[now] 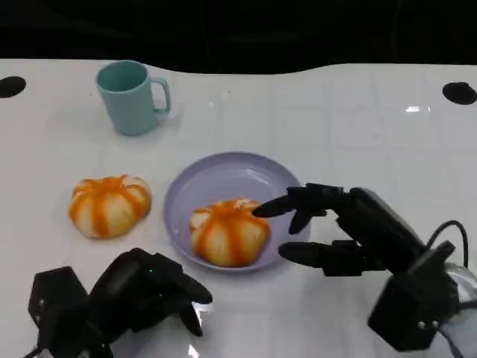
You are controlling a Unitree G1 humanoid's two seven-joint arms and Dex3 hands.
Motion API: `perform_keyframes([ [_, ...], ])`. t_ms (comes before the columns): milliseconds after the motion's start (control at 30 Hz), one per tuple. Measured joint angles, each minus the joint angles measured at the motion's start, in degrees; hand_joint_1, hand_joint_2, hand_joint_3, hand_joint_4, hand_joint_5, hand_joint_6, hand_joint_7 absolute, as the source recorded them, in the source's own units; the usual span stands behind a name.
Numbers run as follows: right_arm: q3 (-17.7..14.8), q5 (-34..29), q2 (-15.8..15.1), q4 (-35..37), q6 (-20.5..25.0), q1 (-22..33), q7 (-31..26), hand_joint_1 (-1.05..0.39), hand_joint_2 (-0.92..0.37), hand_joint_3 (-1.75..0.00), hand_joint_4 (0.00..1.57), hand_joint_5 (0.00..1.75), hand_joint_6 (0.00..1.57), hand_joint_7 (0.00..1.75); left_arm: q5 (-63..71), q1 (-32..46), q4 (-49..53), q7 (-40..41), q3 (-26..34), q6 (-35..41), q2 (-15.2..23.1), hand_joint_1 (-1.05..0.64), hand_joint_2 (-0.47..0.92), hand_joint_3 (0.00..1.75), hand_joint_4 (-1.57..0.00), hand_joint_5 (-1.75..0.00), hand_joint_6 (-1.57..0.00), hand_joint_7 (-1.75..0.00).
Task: Grasp the bread from the table and place it into the plate.
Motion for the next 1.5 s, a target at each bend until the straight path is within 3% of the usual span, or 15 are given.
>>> perform_keyframes([
  [100, -1.7, 3.4, -0.6, -0.8, -4.5, 4.4, 0.2, -0.59, -0.92, -0.37, 0.72, 1.74, 0.66, 1.51, 0.0, 0.1, 0.0, 0.0, 0.1, 0.0, 0.1, -1.05, 0.92, 0.06, -1.33, -0.83, -1.57, -0.08],
  [200, -3.4, 5.1, -2.1, -1.7, -4.9, 8.3, 1.2, -0.58, -0.92, -0.37, 0.75, 1.75, 0.68, 1.61, 0.2, 0.1, 0.0, 0.4, 0.0, 0.0, 0.1, -1.05, 0.92, 0.06, -1.33, -0.84, -1.57, -0.08],
  [433, -5.9, 6.9, -4.7, -3.1, -7.8, 13.5, 3.1, -0.51, -0.92, -0.32, 0.76, 1.75, 0.66, 1.67, 1.0, 0.0, 0.1, 0.7, -0.2, -0.2, 0.1, -1.05, 0.92, 0.05, -1.33, -0.84, -1.57, -0.08],
  [700, -7.7, 8.1, -5.3, -5.3, -8.4, 17.6, 4.7, -0.46, -0.92, -0.28, 0.79, 1.75, 0.65, 1.74, 1.2, 0.0, 0.1, 0.7, -0.1, -0.2, 0.0, -1.05, 0.92, 0.05, -1.33, -0.84, -1.57, -0.08],
  [933, -8.1, 8.4, -4.9, -2.4, -8.7, 17.4, 4.9, -0.41, -0.92, -0.29, 0.79, 1.75, 0.64, 1.75, 1.1, 0.0, 0.2, 0.6, 0.0, -0.1, 0.1, -1.05, 0.92, 0.04, -1.33, -0.84, -1.57, -0.08],
  [1500, -8.1, 4.8, -3.5, 5.2, -11.8, 14.3, 1.7, -0.46, -0.92, -0.27, 0.81, 1.75, 0.65, 1.75, -0.3, -0.9, 2.2, -0.5, 0.4, -0.1, 0.4, -1.05, 0.92, 0.04, -1.33, -0.83, -1.57, -0.06],
])
